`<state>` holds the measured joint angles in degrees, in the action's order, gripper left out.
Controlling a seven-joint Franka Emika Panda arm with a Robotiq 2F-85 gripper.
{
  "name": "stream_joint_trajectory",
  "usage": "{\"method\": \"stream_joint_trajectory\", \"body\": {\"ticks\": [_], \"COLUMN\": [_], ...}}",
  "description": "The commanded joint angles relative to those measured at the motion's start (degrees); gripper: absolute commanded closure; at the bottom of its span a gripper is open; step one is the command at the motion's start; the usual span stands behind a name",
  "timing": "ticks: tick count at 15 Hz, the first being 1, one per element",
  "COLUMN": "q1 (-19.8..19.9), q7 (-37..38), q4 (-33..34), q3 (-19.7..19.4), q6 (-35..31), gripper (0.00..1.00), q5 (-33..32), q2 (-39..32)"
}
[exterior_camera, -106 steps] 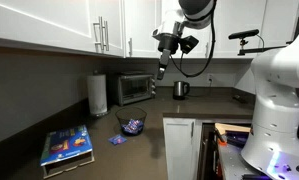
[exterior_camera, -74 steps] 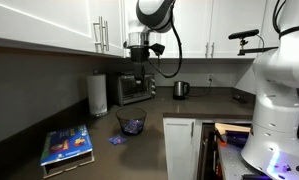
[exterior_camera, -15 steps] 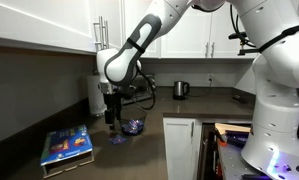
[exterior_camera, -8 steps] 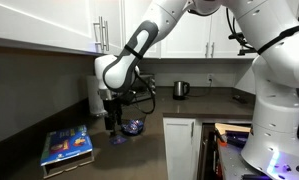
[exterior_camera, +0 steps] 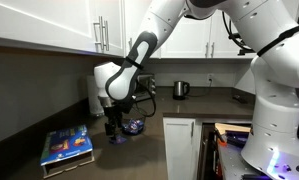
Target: Pick up the blue packet from the countertop and put it in the black basket
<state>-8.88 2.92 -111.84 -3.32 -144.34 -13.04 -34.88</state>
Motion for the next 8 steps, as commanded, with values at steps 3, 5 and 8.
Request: {"method": "stream_joint_trajectory", "body": {"ticks": [3,5,8], "q1": [-0.99,-0.32,0.07], "q7": [2.75,1.77,1.39], "q4": [3.85,4.63,4.95], "q3": [-2.48,-1.86,-1.34], "q6": [-0.3,0.4,1.1], "gripper": [0.28,0.25,0.07], "q5": [-3.18,-2.16,-1.42], "q2": [-3.18,-3.5,-3.87]}}
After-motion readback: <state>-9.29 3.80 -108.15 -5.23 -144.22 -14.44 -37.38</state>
